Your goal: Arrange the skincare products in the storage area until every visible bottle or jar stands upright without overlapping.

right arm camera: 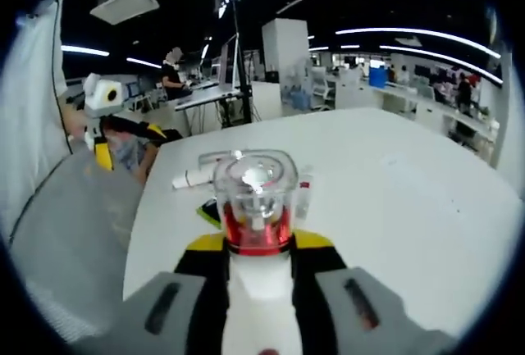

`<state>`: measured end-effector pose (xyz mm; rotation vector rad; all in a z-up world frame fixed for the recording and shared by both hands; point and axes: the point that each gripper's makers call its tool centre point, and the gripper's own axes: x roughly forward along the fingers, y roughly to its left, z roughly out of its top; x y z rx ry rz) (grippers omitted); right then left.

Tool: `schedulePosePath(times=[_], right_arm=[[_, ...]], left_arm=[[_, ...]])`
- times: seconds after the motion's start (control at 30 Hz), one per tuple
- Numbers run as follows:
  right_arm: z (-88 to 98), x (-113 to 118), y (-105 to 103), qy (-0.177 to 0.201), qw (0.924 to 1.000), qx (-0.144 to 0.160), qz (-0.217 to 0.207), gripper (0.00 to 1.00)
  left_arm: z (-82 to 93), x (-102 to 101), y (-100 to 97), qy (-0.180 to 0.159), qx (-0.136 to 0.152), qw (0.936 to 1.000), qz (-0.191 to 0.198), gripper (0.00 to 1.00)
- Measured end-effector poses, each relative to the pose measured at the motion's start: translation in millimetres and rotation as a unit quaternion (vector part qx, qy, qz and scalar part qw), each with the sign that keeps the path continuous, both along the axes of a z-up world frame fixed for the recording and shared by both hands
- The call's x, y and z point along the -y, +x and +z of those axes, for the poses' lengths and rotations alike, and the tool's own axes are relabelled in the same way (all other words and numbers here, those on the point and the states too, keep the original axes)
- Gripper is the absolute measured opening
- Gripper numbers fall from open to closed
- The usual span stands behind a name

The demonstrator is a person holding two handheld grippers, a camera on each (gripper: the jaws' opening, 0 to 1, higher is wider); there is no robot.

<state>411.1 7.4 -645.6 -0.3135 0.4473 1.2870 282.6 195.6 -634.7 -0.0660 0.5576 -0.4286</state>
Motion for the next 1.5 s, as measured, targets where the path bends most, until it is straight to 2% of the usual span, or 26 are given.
schedulePosePath(times=[0.23, 0.57, 0.87, 1.23, 1.5], right_arm=[[-0.9, 5.9, 1.2, -0.012, 0.9991, -0.002, 0.041, 0.27], [-1.0, 19.7, 17.6, -0.010, 0.9981, -0.007, 0.060, 0.28], [-3.1, 34.9, 34.8, -0.020, 0.9963, -0.013, 0.082, 0.28], [-7.0, 35.4, 47.3, -0.038, 0.9916, -0.020, 0.122, 0.28], [-9.5, 36.7, 47.9, -0.045, 0.9907, -0.022, 0.127, 0.28]], left_arm=[[-1.5, 1.4, -0.6, 0.002, -0.004, 1.0000, -0.004, 0.89], [-6.6, 3.5, -0.6, 0.003, -0.017, 0.9998, -0.009, 0.91], [-10.2, 0.4, 1.0, 0.003, -0.028, 0.9996, 0.002, 0.91], [-15.5, -1.1, 1.3, 0.007, -0.042, 0.9991, 0.008, 0.90], [-18.6, -0.5, 2.6, 0.007, -0.048, 0.9988, 0.010, 0.90]])
